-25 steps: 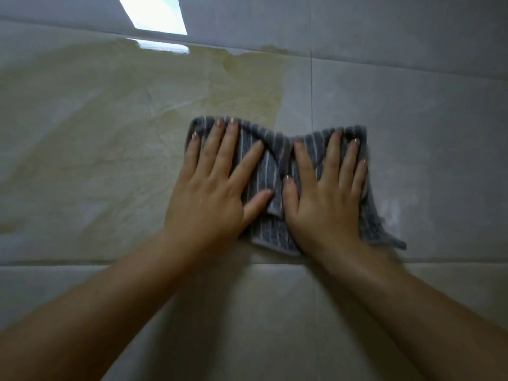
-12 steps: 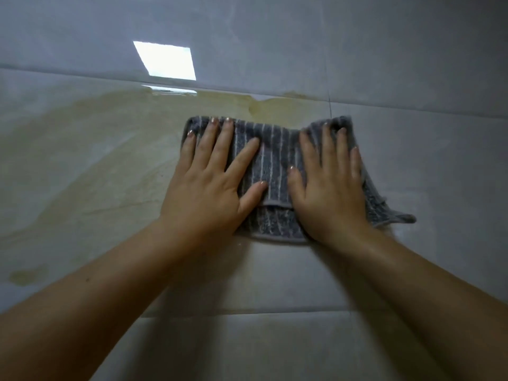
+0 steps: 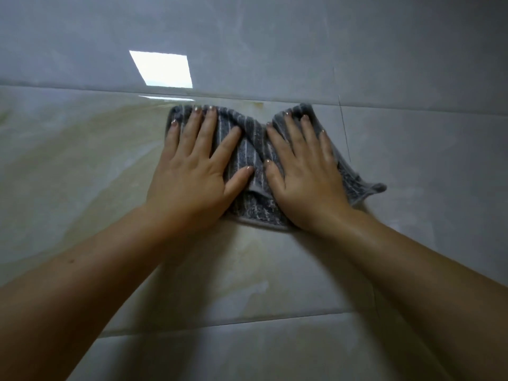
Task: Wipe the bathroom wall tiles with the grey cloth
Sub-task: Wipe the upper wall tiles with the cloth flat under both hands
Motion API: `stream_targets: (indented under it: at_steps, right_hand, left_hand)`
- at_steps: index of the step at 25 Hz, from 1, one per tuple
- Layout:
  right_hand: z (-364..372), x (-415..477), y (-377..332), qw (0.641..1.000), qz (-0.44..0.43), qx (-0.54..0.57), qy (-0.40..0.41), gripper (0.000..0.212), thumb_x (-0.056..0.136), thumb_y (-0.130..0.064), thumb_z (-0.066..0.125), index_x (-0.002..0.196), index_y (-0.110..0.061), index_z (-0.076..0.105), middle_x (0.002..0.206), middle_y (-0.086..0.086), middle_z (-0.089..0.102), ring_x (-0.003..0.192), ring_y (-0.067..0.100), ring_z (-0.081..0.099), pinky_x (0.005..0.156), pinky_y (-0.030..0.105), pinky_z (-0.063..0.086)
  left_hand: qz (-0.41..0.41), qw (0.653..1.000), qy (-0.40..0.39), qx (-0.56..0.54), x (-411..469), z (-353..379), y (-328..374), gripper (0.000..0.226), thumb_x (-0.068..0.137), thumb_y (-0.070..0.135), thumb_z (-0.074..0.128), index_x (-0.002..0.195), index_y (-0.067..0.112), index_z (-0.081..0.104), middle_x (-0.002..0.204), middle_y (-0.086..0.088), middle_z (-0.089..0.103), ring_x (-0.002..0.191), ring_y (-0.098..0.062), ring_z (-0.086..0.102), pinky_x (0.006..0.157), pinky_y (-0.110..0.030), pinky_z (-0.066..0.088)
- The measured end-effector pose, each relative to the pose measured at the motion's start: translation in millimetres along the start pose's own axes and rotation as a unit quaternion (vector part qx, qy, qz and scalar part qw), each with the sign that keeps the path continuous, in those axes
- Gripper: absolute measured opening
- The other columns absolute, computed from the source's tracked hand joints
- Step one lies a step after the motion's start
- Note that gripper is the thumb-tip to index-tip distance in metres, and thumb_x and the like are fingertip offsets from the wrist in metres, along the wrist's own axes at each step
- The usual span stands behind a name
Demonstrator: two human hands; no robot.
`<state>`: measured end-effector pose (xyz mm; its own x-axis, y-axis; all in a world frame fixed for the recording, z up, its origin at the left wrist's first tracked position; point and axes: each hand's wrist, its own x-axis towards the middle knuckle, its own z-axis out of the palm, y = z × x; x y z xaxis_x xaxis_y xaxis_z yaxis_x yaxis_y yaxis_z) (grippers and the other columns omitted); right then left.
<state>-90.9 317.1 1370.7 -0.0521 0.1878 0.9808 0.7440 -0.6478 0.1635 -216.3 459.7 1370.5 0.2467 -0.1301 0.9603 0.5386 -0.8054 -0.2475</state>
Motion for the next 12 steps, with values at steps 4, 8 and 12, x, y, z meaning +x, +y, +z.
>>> stream_targets:
  at_steps: [4, 8, 12]
  right_hand:
    - [-10, 23, 23, 0.990, 0.138, -0.006, -0.038, 0.064, 0.096, -0.059, 0.021, 0.153, -0.036, 0.001, 0.163, 0.006, -0.010, 0.148, 0.026, -0.015, 0.120, 0.047, -0.009]
    - [-5, 70, -17, 0.993, 0.118, 0.021, -0.011, 0.063, 0.098, -0.053, 0.021, 0.155, -0.031, 0.003, 0.163, 0.006, -0.009, 0.148, 0.028, -0.015, 0.119, 0.049, -0.011]
    - [5, 41, -37, 1.000, -0.008, 0.011, 0.006, 0.059, 0.099, -0.045, 0.020, 0.155, -0.028, 0.008, 0.163, 0.003, -0.004, 0.149, 0.025, -0.010, 0.119, 0.046, -0.010]
  left_hand:
    - [0.012, 1.000, -0.006, -0.006, 34, -3, 2, 0.077, 0.088, 0.074, 0.003, 0.156, 0.039, -0.001, 0.167, -0.006, -0.008, 0.153, -0.023, -0.012, 0.123, -0.044, -0.007]
    - [-0.007, 1.000, -0.009, -0.004, 64, -6, -27, 0.073, 0.093, 0.073, 0.009, 0.156, 0.040, 0.000, 0.167, -0.006, -0.007, 0.153, -0.022, -0.011, 0.123, -0.042, -0.008]
    - [-0.005, 1.000, 0.004, 0.003, 22, -5, -34, 0.080, 0.087, 0.070, 0.001, 0.158, 0.033, 0.007, 0.167, -0.006, -0.003, 0.153, -0.021, -0.008, 0.124, -0.045, -0.003]
